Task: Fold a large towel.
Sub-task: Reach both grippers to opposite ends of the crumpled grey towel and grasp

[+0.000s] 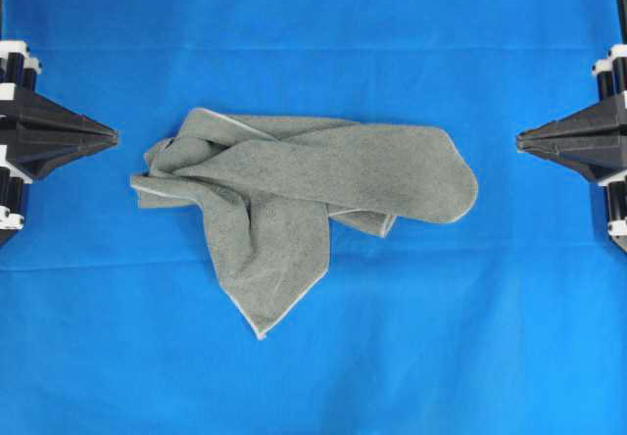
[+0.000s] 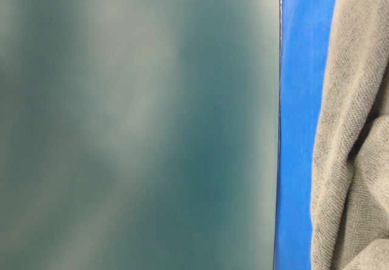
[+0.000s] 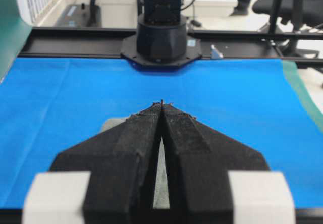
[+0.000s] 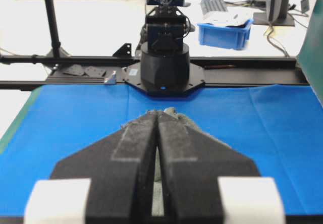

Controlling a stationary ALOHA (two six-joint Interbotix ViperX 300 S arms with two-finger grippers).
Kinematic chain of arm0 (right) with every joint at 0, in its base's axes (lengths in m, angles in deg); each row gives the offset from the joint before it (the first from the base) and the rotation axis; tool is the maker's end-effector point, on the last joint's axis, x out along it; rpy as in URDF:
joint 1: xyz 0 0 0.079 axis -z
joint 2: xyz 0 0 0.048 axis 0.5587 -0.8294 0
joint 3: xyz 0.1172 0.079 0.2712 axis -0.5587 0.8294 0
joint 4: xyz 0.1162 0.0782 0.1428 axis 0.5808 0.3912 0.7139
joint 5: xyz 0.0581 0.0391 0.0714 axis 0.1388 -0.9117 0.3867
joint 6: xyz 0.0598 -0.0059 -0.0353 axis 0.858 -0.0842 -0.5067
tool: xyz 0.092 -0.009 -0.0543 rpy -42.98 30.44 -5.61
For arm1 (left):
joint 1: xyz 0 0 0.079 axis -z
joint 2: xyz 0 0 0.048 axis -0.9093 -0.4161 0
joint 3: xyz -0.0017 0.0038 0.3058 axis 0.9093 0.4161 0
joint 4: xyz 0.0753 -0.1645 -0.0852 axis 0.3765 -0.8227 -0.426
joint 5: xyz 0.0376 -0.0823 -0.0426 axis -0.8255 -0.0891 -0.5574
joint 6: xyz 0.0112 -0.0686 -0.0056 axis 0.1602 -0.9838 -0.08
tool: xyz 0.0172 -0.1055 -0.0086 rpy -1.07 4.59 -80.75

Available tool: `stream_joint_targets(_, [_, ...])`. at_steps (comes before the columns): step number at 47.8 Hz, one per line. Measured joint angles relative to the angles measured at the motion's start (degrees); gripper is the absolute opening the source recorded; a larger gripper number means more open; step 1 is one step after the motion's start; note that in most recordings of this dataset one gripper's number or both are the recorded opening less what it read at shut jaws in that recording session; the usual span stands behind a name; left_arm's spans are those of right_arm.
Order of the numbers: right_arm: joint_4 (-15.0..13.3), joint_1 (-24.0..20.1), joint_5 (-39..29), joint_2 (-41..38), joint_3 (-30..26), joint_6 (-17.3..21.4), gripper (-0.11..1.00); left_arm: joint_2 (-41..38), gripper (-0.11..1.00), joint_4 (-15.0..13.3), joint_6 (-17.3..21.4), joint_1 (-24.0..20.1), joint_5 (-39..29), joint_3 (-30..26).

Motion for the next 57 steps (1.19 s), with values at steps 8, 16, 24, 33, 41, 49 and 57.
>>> stream_joint_targets(8, [-0.09, 0.18, -7.47, 0.09, -2.37, -0.62, 0.00, -4.13, 0.00, -1.23, 0.88, 1.76, -1.05, -1.93])
stream_joint_targets(16, [-0.09, 0.26, -23.73, -0.62, -5.45, 0.09, 0.00, -13.01, 0.00, -1.32, 0.97, 8.88, -1.05, -3.34])
stream_joint_targets(24, [0.09, 0.26, -31.20, -2.99, -5.62, 2.20, 0.00, -22.50, 0.00, -1.41, -0.18, 13.36, -1.32, -6.15])
stream_joint_targets(33, [0.09, 0.26, -35.51, -7.91, -5.36, 4.48, 0.02, -34.63, 0.22, -1.58, -1.49, 17.40, -2.11, -11.78])
stream_joint_targets(41, [0.09, 0.26, -36.56, -17.23, -5.10, 6.33, 0.52, -45.53, 0.73, -1.67, -2.46, 17.93, -3.43, -15.64])
stream_joint_targets(49, [0.09, 0.09, -36.47, -27.77, -5.01, 6.68, 0.62, -55.28, 0.82, -1.76, -3.34, 18.11, -5.63, -19.78])
stream_joint_targets(57, [0.09, -0.09, -33.22, -36.30, -4.92, 6.68, 0.62, -62.05, 0.82, -1.67, -3.60, 18.11, -8.26, -23.12])
